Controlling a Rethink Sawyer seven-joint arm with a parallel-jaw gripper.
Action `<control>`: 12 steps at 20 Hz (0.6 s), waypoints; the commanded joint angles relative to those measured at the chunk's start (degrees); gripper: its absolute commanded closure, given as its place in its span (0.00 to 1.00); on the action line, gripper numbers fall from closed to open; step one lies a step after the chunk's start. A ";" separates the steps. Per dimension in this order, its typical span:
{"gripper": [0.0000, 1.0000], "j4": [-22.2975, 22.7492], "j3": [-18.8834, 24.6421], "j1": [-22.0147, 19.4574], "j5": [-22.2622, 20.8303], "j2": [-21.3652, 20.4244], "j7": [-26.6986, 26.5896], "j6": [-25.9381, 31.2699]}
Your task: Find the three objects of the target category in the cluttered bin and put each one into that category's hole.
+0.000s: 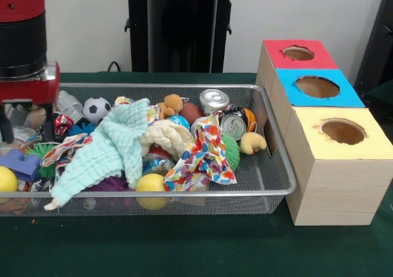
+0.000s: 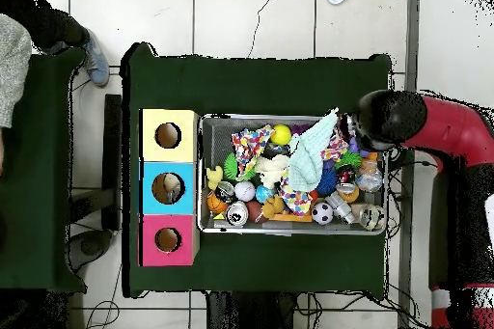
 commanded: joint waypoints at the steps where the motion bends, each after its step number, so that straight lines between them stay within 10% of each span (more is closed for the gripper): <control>1: 0.00 1.37 1.25 -3.56 -4.49 -1.34 -20.86 9.07; 12: 0.00 5.53 1.34 -5.50 -4.26 -0.12 -14.19 9.83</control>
